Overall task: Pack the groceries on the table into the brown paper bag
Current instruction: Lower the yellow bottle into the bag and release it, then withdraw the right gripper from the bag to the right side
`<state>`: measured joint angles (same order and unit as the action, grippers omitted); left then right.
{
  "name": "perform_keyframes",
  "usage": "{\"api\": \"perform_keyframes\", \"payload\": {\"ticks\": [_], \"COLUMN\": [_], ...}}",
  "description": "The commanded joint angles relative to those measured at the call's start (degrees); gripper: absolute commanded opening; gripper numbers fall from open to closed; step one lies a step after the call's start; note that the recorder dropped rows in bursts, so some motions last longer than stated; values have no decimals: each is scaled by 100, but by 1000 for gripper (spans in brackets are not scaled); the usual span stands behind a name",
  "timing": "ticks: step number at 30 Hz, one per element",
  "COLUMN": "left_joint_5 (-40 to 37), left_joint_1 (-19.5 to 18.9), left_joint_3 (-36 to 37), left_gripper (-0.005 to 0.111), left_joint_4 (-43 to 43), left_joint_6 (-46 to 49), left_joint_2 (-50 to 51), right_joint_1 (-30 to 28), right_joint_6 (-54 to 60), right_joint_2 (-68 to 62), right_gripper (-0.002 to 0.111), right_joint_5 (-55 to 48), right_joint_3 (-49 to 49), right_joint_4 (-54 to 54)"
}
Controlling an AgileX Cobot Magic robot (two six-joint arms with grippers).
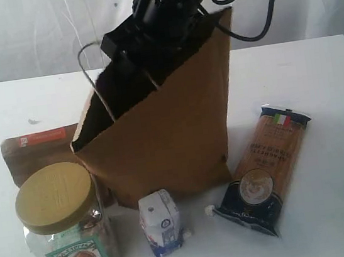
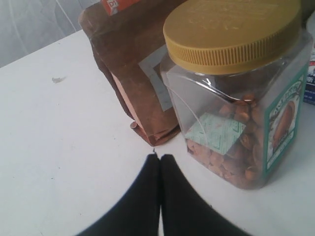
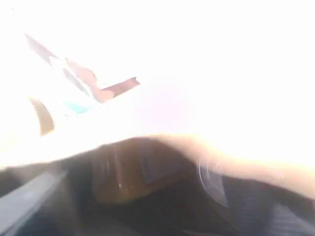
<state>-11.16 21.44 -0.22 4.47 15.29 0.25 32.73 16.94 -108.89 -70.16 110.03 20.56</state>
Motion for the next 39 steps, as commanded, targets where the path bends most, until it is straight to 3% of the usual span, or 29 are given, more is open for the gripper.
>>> {"api": "perform_keyframes", "payload": {"ticks": [1,14,39], "left_joint_5": [4,4,4], "left_joint_1": [-14,-14,-14], "left_joint_3": [22,22,22], "left_gripper": [0,0,0], "left_joint_4": [12,12,12], "left_joint_6": [-3,-3,-3], "left_joint_2": [-25,-25,-25], "right_joint_1": [-11,-11,-11], "right_joint_6": [42,-29,-29], "right_joint_2": [52,609,1557], "right_gripper": [68,66,66], "right_joint_5": [19,19,19], "right_joint_3": [11,-5,-956], "right_joint_4": [47,9,-395]}}
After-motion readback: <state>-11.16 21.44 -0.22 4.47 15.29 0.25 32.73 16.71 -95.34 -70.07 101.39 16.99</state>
